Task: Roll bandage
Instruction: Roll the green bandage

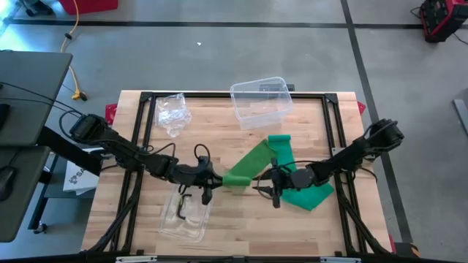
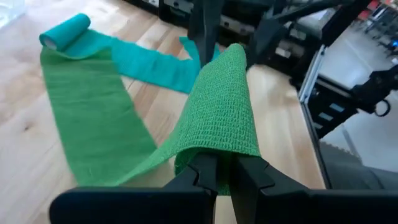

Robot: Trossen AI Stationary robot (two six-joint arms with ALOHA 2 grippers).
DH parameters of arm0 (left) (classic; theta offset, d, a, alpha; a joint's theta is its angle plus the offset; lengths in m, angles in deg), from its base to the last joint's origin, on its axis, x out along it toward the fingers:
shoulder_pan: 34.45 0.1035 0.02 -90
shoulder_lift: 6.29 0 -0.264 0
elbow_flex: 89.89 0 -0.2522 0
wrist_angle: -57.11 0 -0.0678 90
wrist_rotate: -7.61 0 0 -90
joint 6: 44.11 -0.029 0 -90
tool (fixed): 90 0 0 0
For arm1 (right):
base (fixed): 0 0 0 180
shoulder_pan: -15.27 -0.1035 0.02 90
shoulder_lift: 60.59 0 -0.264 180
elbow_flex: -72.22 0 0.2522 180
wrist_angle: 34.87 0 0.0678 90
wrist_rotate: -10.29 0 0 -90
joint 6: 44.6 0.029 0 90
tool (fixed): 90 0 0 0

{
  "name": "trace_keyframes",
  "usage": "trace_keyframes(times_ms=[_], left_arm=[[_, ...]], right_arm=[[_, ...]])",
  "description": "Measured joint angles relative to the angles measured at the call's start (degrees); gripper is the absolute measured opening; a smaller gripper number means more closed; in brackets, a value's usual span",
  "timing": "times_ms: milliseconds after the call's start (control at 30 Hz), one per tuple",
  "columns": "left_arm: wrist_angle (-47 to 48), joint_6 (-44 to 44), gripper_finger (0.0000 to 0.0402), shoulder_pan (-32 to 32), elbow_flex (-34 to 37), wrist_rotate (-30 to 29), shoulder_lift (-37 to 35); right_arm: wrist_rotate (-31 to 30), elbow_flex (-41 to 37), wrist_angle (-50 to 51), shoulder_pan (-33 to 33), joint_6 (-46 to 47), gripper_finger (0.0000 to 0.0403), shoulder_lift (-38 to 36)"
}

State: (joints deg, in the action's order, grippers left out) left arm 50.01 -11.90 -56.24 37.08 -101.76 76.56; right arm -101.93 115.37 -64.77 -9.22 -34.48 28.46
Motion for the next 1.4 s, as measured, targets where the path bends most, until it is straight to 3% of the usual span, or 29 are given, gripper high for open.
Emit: trace_keyframes(times_ms=[300,533,733,867,1033,1133,1400], left_arm=[[-0.13,0.54,0.0016,0.54,-0.02,4.41,-2.31],[-0.1,0.55,0.0016,0.78,-0.04,5.88,-4.27],[-0.06,0.54,0.0016,0.78,-0.04,6.88,-4.48],[-0.2,0.56,0.0016,0.78,-0.04,7.07,-4.48],[-0.46,0.54,0.0016,0.78,-0.04,7.26,-4.48],[-0.86,0.56,0.0016,0.78,-0.04,8.32,-4.48],[-1.61,1.29,0.0016,0.78,-0.04,10.18,-4.48]], right_arm=[[-3.12,7.61,21.74,0.48,-4.51,0.0137,-2.15],[-5.73,8.61,18.7,0.72,-8.69,0.0137,-2.0],[-4.52,8.61,15.5,1.66,-9.04,0.0135,-1.96],[-3.72,8.61,14.1,1.68,-10.31,0.0104,-1.96],[-1.92,8.62,14.34,1.97,-11.78,0.0033,-1.2],[-8.93,8.61,14.49,1.14,-13.3,0.0005,-1.49],[-25.75,8.61,14.7,-1.35,-15.41,0.0001,-4.14]])
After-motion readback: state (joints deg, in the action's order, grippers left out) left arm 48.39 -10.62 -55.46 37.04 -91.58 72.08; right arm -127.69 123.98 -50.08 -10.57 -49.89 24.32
